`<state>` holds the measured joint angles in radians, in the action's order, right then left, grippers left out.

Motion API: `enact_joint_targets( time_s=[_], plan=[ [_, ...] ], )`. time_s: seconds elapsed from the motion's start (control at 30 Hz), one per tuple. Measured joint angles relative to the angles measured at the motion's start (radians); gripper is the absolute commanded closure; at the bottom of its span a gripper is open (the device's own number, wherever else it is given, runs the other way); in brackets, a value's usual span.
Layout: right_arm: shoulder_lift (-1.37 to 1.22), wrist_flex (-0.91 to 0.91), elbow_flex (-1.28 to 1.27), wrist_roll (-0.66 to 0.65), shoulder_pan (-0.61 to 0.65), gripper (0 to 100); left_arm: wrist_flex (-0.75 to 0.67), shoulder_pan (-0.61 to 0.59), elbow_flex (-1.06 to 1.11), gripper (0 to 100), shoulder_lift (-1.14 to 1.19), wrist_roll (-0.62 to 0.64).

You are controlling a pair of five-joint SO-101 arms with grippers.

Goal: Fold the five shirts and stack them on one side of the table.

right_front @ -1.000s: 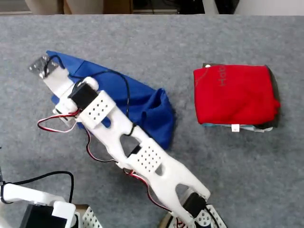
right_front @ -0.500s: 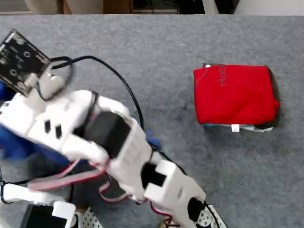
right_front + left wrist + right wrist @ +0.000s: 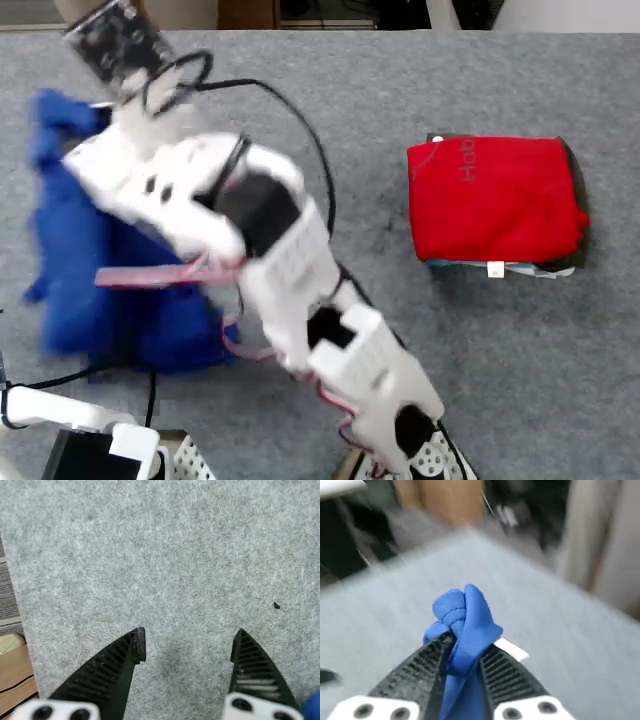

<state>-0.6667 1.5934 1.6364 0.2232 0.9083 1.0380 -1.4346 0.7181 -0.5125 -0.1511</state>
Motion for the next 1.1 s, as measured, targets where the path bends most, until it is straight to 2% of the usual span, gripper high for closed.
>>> enact_joint_targets(
  time_s=[0.07,0.2,0.33,0.57,0.7,0.87,0.93,1.1],
  plan=[
    [-0.063,0.071,0.000,-0.005,-0.080,99.4,0.000,0.000,0.000,72,0.000,0.000],
    [-0.216,0.169,0.000,-0.153,-0.230,99.4,0.000,0.000,0.000,72,0.000,0.000],
    [-0.354,0.178,-0.002,-0.288,-0.358,99.4,0.000,0.008,0.000,72,0.000,0.000],
    [-0.419,0.178,-0.006,-0.427,-0.514,99.4,0.000,0.035,0.000,72,0.000,0.000],
    [-0.417,0.178,-0.103,-0.488,-0.594,99.4,0.000,0.066,0.000,72,0.000,0.000],
    [-0.396,0.178,-0.365,-0.568,-0.649,98.9,0.000,0.106,0.000,72,0.000,0.000],
    [-0.364,0.178,-0.479,-0.592,-0.652,93.2,0.000,0.124,0.000,72,0.000,0.000],
    [-0.267,0.178,-0.592,-0.586,-0.654,61.8,0.000,0.147,0.000,72,0.000,0.000]
  ],
)
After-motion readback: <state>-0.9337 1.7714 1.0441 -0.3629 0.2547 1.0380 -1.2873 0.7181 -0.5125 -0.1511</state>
